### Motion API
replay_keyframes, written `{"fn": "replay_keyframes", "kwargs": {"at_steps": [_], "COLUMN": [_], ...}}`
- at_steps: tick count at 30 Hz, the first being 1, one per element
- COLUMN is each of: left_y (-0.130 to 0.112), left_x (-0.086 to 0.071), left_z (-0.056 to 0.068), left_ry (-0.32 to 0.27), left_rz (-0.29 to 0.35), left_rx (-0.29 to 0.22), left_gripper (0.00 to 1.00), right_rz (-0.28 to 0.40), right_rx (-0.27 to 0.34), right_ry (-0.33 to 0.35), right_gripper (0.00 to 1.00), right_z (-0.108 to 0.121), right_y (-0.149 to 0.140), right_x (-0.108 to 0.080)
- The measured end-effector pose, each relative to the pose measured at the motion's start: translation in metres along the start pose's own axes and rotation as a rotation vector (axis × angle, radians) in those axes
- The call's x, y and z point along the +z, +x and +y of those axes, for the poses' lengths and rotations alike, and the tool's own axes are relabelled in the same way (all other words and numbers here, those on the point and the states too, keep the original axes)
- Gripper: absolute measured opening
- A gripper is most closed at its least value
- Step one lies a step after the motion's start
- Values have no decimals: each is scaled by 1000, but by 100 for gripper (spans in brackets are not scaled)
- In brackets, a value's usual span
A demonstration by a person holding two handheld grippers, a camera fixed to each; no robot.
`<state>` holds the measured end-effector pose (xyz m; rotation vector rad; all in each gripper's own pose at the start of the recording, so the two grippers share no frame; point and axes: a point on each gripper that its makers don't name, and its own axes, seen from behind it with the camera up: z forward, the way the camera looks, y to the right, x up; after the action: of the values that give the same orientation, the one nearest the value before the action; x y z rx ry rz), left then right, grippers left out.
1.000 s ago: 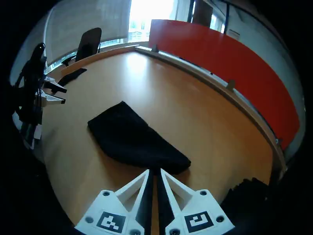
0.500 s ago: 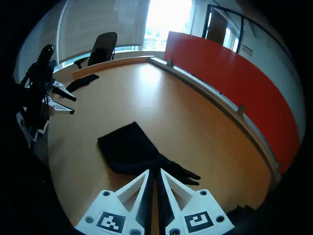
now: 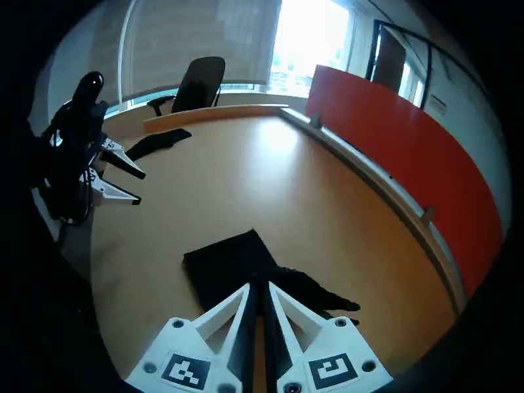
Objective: Fold towel
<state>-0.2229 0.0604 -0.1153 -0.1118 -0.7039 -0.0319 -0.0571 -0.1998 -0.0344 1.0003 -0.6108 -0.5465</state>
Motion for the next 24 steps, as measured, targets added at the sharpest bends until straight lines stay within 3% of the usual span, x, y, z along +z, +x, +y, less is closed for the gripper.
{"fn": "replay_keyframes", "kwargs": {"at_steps": [9,24], "left_y": [-1,-9], "left_x": [-6,-21], "left_z": [0,-3], "left_ry": [6,36], "left_rz": [5,9], "left_rx": [-12,-33], "left_gripper": [94,94], "right_rz": [-12,-85], "right_rx": [-32,-64], "right_ry": [61,239], "right_gripper": [5,5], "right_z": [-17,-73], "right_y": [6,-5], "right_x": [16,87]}}
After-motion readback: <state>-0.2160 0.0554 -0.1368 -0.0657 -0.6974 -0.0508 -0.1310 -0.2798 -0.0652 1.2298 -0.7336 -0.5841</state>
